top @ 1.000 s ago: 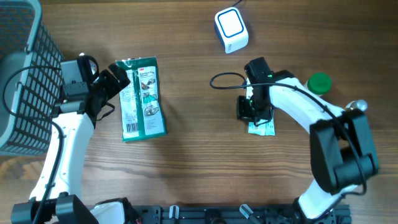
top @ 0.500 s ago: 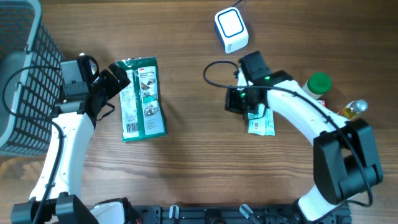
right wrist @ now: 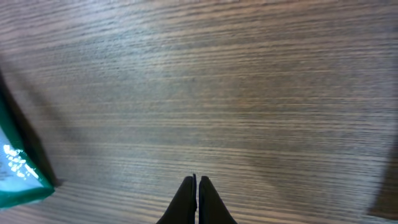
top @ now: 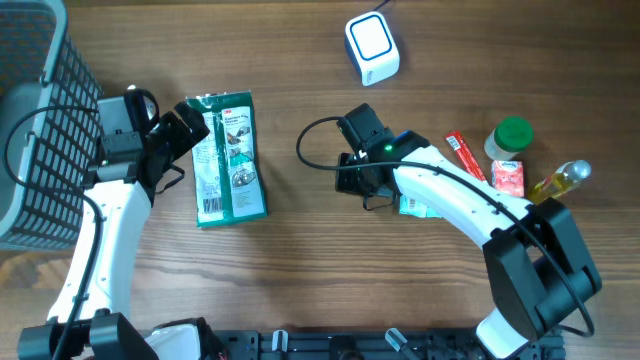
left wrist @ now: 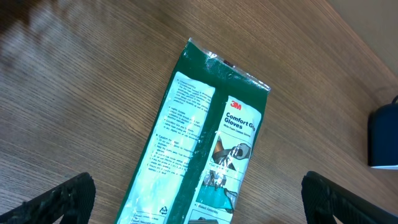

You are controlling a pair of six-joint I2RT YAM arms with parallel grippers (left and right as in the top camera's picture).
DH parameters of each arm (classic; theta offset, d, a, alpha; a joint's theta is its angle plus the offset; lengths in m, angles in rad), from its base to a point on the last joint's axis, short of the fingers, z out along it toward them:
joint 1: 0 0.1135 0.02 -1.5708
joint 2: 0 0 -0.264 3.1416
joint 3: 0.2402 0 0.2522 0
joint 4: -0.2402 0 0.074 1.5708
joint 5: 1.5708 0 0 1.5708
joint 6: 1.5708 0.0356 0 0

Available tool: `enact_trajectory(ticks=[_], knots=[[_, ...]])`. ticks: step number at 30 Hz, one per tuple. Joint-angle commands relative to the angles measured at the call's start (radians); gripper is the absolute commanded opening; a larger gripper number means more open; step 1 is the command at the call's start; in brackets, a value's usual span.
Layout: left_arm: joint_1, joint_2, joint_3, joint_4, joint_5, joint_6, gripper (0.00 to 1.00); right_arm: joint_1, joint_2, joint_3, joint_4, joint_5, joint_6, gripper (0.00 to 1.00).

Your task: Scan the item barcode

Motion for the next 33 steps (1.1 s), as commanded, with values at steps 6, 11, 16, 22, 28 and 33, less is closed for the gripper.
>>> enact_trajectory(ticks=[6, 11, 16, 22, 28, 33], knots=[[0.005, 0.008, -0.001, 0.003, -0.010, 0.005, 1.00, 0.003, -0.013, -0.023, 0.001, 0.095, 0.099, 0.04], [0.005, 0.008, -0.001, 0.003, -0.010, 0.005, 1.00, 0.003, -0.013, -0.106, -0.002, 0.237, 0.170, 0.04], [0.005, 0.008, -0.001, 0.003, -0.010, 0.005, 1.00, -0.006, -0.013, -0.148, -0.015, 0.324, 0.168, 0.04], [0.005, 0.008, -0.001, 0.003, -0.010, 0.005, 1.00, -0.016, -0.013, -0.148, -0.014, 0.342, 0.168, 0.04], [0.005, 0.008, -0.001, 0.002, -0.010, 0.005, 1.00, -0.017, -0.013, -0.150, -0.043, 0.446, 0.168, 0.05], [0.005, 0.008, -0.001, 0.003, -0.010, 0.005, 1.00, -0.017, -0.013, -0.158, -0.076, 0.539, 0.167, 0.05]])
